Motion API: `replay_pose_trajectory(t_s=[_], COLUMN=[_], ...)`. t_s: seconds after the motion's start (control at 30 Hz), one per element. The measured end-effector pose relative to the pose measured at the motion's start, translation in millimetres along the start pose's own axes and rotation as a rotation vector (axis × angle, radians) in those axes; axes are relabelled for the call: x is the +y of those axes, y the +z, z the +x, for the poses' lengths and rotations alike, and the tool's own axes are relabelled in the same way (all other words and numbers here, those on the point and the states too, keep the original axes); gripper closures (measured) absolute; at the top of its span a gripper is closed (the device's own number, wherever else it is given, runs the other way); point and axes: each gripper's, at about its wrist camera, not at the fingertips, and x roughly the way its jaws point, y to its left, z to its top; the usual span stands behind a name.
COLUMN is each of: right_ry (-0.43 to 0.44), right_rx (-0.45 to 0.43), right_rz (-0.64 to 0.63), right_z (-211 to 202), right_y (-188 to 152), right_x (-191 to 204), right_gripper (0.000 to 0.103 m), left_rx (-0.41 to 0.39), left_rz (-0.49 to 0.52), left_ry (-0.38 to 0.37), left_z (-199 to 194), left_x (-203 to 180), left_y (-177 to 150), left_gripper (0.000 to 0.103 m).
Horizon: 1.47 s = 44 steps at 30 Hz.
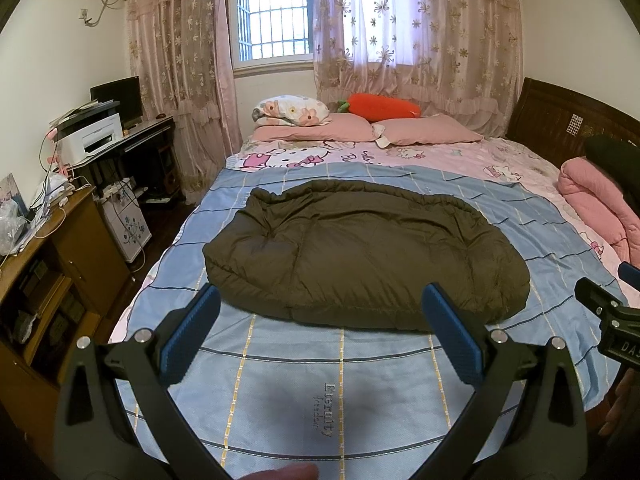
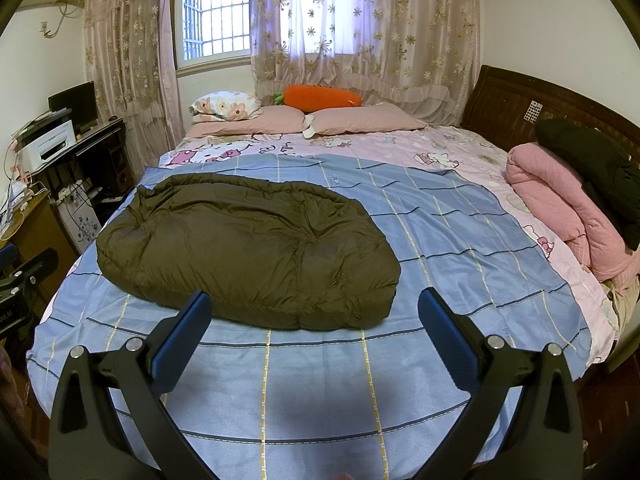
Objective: Fold large clothes
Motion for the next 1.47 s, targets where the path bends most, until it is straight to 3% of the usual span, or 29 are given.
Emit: replay_pose_trajectory(t_s=[1.47], right_ry=[-0.002], right_rx=[0.003], right_rz=[-0.001], right_z=[0.0], right_y=[-2.2], right_x=[-2.8], right_gripper=[0.001], left_rx=[0.018], left_rz=[-0.013], left_ry=[0.039], left_z=[-0.5], left_x=[0.1], left_y=[-0.3], left_gripper=[0.002])
